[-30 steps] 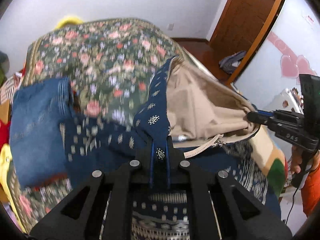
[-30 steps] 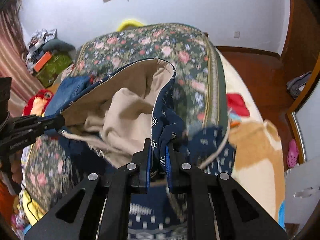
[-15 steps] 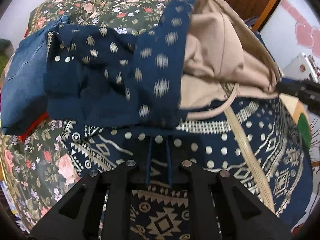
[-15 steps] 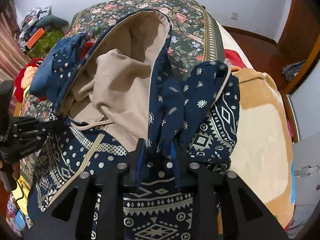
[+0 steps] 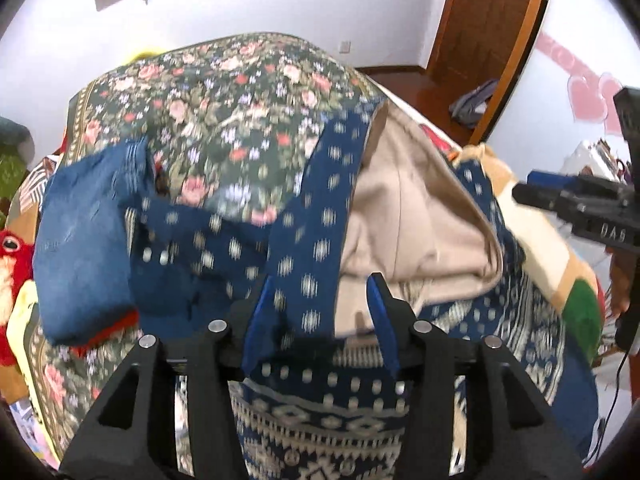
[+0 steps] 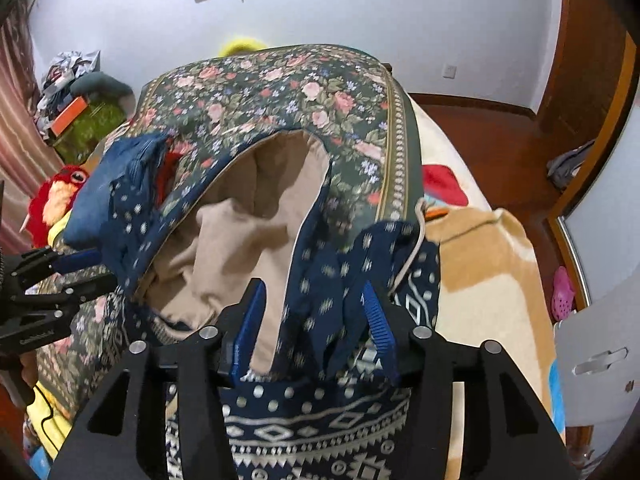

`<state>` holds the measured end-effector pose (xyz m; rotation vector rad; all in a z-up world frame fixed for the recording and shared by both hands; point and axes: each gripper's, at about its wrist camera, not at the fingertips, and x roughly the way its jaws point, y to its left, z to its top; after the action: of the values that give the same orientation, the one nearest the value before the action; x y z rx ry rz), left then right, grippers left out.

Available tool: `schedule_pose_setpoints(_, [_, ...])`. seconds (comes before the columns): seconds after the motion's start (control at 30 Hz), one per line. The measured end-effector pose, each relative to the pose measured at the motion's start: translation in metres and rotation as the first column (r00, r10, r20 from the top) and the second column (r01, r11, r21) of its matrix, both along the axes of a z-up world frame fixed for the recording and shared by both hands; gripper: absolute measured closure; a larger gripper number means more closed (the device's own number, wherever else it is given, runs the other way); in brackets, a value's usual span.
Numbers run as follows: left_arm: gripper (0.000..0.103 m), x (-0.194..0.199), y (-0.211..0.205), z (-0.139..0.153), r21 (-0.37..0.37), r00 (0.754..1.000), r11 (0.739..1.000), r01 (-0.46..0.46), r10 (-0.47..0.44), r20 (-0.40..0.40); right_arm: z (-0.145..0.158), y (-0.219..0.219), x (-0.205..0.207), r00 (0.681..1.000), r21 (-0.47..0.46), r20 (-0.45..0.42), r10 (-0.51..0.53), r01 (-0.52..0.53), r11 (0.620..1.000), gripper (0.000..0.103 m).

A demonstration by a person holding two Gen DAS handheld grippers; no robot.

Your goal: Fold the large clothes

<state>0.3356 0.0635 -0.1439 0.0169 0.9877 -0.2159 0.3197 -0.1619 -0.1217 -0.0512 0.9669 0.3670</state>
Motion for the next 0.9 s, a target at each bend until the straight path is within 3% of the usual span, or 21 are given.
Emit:
schedule_pose_setpoints(0.07, [0.055,0.017,-0.004,-0.001,-0.013,1.0,1.0,0.0,0.001,0.002,-0.001,0.0,0.007,1.0,0.01,0.007,-0.01,0.01,1.0,0.046])
schedule_pose_setpoints(0.47, [0.055,0.098,-0.031,-0.032,-0.071,0.999,0.997,0.036,-0.038,-0.031,-0.041,0.009,0.071,0.998,0.043,-0.054,-0.029,0.032,0.999,0.046])
schedule_pose_setpoints(0.77, [0.055,0.131,-0.015,-0.051,-0.134,0.999,0.99,-0.036,0.031,-0.039,-0.075,0.016,0.107,0.987,0.127,-0.152,-0.056,0.075,0.989,0.046])
schedule_pose_setpoints(0.83, [0.056,0.131,-0.013,-0.052,-0.146,0.999,0.989,-0.038,0.032,-0.04,-0.077,0.016,0.109,0.985,0.145,-0.161,-0.066,0.09,0.985,0.053])
schedule_pose_setpoints(0.9, [0.072,0.128,-0.013,-0.052,-0.152,0.999,0.988,-0.029,0.024,-0.036,-0.078,0.017,0.11,0.984,0.143,-0.168,-0.066,0.091,0.985,0.076])
